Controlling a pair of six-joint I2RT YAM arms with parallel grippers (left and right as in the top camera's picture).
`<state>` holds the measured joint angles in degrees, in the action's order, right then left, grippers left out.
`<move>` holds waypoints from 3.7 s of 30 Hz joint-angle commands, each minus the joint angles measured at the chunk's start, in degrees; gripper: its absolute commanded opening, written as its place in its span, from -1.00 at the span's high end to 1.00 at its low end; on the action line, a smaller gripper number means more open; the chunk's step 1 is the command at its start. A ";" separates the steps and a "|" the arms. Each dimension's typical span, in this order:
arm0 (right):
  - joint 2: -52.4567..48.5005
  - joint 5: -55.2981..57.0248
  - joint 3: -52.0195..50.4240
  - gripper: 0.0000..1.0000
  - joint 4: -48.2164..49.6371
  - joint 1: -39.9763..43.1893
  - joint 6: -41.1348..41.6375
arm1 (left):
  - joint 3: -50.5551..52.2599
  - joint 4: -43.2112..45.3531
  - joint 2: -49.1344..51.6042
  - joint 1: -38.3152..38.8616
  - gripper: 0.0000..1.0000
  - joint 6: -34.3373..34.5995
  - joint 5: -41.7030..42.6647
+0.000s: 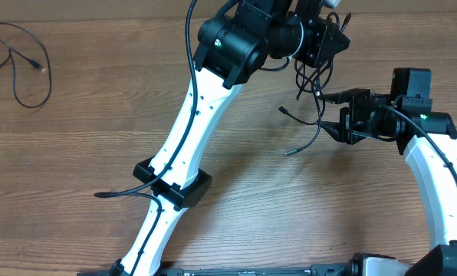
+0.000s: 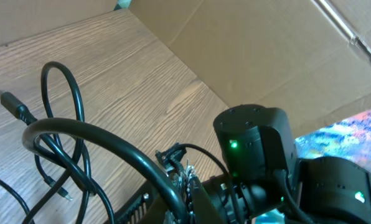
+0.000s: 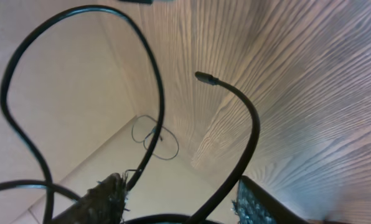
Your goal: Untangle cables
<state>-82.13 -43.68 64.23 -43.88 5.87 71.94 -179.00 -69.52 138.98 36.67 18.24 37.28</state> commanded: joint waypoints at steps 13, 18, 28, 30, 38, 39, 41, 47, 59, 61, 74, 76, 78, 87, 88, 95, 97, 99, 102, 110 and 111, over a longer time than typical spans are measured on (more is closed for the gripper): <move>-0.46 5.05 -0.15 0.82 11.06 -0.42 7.52 | -1.05 2.32 -1.11 0.11 0.91 8.37 2.99; -0.46 19.63 -0.15 0.93 7.65 -0.35 -6.47 | -1.05 2.12 -1.33 -4.79 0.92 5.95 2.45; -0.46 54.21 -0.15 0.93 -6.82 13.97 -10.97 | -1.05 -13.22 -1.55 -20.31 0.92 -9.20 -0.04; -0.52 55.41 -0.15 0.93 -6.82 16.20 -11.32 | -1.05 -15.37 -1.55 -22.36 0.91 -11.23 -3.80; -0.52 60.15 -0.15 0.93 -8.13 18.95 -13.77 | -1.05 -23.30 -1.79 -25.73 0.92 -10.08 -38.80; -0.52 60.13 -0.15 0.92 -8.20 18.95 -13.77 | -1.05 -23.52 -1.81 -25.75 0.92 -8.72 -41.29; -0.52 60.11 -0.15 0.93 -8.59 18.95 -13.75 | -1.05 -23.67 -1.84 -25.77 0.92 -5.77 -46.77; -0.52 47.65 -0.15 0.80 -8.83 18.95 -14.21 | -1.05 -23.02 -1.84 -25.73 0.92 -4.96 -38.36; -0.50 14.91 -0.11 0.07 -0.55 14.16 -31.98 | -1.05 -21.62 -1.84 -25.66 0.92 -13.03 -2.58; -0.50 14.84 -0.11 -0.01 -0.28 12.66 -31.98 | -1.05 -20.59 -1.84 -25.66 0.92 -13.66 1.09; -0.52 2.03 -0.11 -0.07 14.73 -3.58 -45.53 | -1.05 -17.31 -1.84 -23.06 0.92 -13.62 8.92; -0.52 2.08 -0.11 -0.11 16.70 -5.60 -47.32 | -1.05 -17.25 -1.84 -22.40 0.92 -13.64 9.27; -0.52 2.16 -0.11 -0.16 17.99 -6.84 -48.94 | -1.05 -17.33 -1.84 -22.01 0.91 -13.81 9.68; -0.92 2.23 -0.11 -0.27 25.05 -11.82 -49.29 | -1.05 -17.55 -1.84 -19.32 0.91 -15.04 11.87; -0.94 2.19 -0.11 -0.37 25.20 -12.85 -49.27 | -1.05 -17.51 -1.84 -19.12 0.92 -15.04 11.87; -0.96 6.43 -0.11 -0.31 26.56 -17.20 -42.69 | -1.05 -17.40 -1.84 -18.12 0.91 -13.00 12.90; -1.11 12.11 -0.11 -0.29 26.53 -17.99 -35.80 | -1.05 -17.11 -1.84 -17.86 0.92 -12.87 15.26; -1.90 15.32 -0.11 -0.29 27.12 -18.67 -30.99 | -1.05 -16.85 -1.84 -17.84 0.92 -12.85 18.62; -4.55 17.94 -0.11 -0.25 29.35 -19.74 -23.93 | -1.05 -16.79 -1.84 -17.70 0.92 -8.76 19.76; -10.03 24.55 -0.11 -0.02 38.07 -20.24 -15.54 | -1.05 -16.70 -1.84 -14.38 0.92 -3.15 19.78; -10.75 24.55 -0.11 0.18 38.23 -20.55 -15.54 | -1.05 -16.39 -1.84 -13.40 0.91 -2.75 19.78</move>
<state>-91.68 -20.93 63.96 -6.44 -14.09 54.17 -179.00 -86.52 138.98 21.67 13.63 55.00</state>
